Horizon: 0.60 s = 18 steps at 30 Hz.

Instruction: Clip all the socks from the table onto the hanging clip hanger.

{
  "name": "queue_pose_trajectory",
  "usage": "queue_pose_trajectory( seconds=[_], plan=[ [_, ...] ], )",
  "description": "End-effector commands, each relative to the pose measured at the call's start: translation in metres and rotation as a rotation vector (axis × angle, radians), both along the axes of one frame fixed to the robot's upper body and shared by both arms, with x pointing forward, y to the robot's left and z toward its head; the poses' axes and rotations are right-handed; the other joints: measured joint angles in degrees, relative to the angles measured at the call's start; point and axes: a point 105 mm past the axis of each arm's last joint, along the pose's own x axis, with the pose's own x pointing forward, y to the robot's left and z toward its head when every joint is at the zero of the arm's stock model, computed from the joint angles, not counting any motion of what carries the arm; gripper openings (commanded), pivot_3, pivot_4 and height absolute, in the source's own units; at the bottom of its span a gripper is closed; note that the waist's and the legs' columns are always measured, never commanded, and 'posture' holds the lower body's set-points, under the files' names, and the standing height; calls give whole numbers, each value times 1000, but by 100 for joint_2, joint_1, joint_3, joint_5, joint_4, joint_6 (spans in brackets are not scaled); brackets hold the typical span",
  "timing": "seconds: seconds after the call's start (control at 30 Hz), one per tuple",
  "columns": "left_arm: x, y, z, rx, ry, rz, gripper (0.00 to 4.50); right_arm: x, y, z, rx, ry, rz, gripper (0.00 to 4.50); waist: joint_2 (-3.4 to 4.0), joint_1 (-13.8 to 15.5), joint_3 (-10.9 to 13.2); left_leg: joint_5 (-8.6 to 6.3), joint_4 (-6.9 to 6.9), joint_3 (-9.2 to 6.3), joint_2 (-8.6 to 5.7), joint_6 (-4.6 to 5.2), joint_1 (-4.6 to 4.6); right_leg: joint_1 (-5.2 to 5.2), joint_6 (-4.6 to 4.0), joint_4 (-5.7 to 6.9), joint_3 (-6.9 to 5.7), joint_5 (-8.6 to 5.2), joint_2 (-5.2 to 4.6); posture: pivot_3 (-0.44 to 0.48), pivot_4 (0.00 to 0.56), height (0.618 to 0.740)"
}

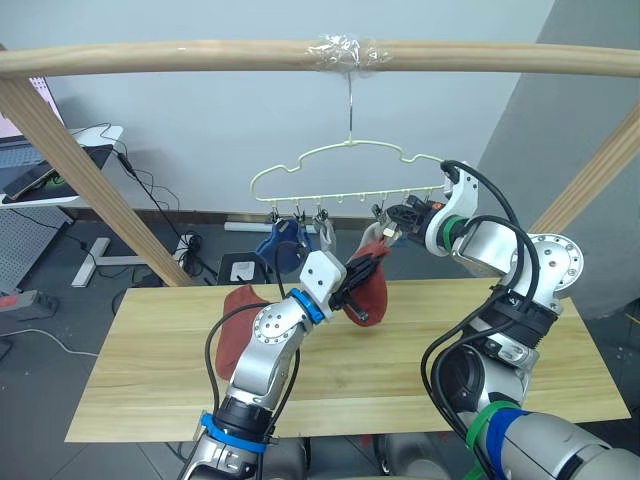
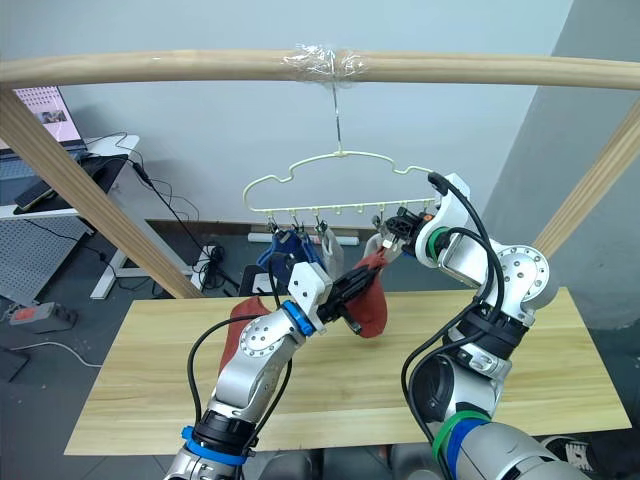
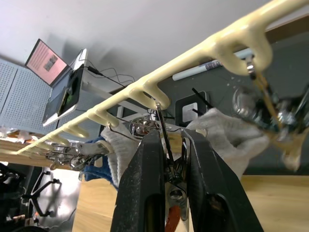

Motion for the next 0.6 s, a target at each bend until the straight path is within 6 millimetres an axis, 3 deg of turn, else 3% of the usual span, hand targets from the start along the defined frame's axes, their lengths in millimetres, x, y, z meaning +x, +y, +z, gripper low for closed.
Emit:
queue_pose_trajectory(
  seconds=[0.03,0.6],
  plan=[
    [-2,-4,17,-10,-84,-17,10,0,-1,10,-6,-22,-23,247,0,-3,0,0,0,1,0,0,0,0,0,0,0,0,0,-114,143,740],
    [5,-11,20,102,-229,-1,10,0,4,8,-2,-7,-21,247,0,-2,0,0,-1,-1,1,0,0,0,1,-2,0,-1,3,-113,140,740]
  ],
)
